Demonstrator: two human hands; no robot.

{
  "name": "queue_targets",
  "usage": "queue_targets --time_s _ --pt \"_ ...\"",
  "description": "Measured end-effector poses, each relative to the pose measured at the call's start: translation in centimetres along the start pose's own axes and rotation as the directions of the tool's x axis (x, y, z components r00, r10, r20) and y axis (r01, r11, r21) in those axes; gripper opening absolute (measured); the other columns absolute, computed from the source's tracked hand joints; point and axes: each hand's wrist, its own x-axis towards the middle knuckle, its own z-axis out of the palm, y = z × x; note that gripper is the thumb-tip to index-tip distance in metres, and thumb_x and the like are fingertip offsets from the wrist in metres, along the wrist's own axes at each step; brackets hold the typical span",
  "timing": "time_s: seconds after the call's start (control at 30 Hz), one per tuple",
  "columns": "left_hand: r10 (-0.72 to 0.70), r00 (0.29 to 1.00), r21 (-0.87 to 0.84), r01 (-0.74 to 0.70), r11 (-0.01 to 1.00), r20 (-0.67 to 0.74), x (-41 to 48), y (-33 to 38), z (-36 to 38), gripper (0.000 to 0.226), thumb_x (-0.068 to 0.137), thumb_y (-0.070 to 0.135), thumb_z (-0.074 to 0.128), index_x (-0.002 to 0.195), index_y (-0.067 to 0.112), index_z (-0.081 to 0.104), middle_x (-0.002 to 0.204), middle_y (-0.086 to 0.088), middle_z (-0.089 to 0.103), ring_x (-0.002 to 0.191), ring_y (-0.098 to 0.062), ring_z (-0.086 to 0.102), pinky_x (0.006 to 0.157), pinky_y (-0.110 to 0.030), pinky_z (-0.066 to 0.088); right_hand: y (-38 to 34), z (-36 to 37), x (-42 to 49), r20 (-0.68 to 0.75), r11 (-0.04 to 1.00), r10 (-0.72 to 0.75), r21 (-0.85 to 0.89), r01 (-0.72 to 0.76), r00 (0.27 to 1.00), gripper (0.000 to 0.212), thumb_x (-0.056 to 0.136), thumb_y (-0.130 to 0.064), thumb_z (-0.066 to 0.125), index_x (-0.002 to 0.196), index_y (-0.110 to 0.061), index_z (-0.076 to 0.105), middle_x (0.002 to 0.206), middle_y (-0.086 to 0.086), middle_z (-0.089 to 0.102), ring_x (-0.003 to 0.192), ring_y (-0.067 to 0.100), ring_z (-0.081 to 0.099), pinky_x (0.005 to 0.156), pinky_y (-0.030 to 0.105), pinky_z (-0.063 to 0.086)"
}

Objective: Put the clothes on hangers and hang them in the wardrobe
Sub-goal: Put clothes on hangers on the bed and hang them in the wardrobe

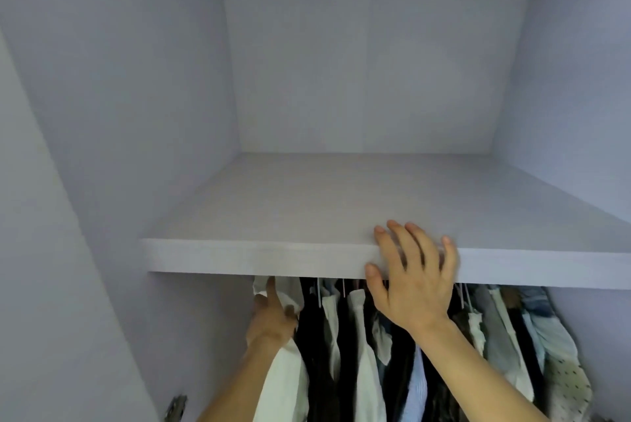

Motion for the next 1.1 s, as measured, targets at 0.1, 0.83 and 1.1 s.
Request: queue_targets --time_s 0.1,0.83,1.1 --pt "-0.061 0.998 -0.007 0.061 0.998 0.002 1.1 0.3 0.9 0.063 0.099 0.021 0.044 0.155 0.019 0.015 0.144 -0.023 0.035 0.118 -0.041 0.055 0.099 -0.046 0.049 0.0 0.4 -0.2 -0.053 1.0 -0.019 -0.02 0.018 0.998 0.05 0.09 -0.045 0.049 0.134 -0.021 0.057 0.13 0.004 0.064 0.124 0.025 0.053 0.109 0.056 0.031" --pt "0.053 0.95 -0.247 -0.134 0.96 -0.308 -7.6 -4.7 -2.5 0.026 0.106 0.036 0.03 0.11 0.018 0.048 0.072 -0.009 0.063 0.062 -0.026 0.062 0.053 -0.034 0.046 -0.7 -1.5 0.2 0.159 0.992 0.092 0.07 -0.105 0.983 0.049 0.092 -0.047 0.045 0.132 -0.021 0.057 0.131 0.005 0.057 0.129 0.026 0.044 0.117 0.051 0.013" --pt "0.046 0.953 -0.033 -0.058 0.998 -0.299 -20.1 -10.7 -4.0 0.025 0.106 0.038 0.029 0.11 0.024 0.05 0.097 -0.001 0.064 0.087 -0.023 0.063 0.087 -0.043 0.052 -1.6 -3.5 0.1 0.366 0.969 0.115 0.162 -0.185 0.924 0.061 0.097 -0.045 0.037 0.152 -0.02 0.034 0.158 0.007 0.031 0.149 0.029 0.018 0.12 0.058 0.001"
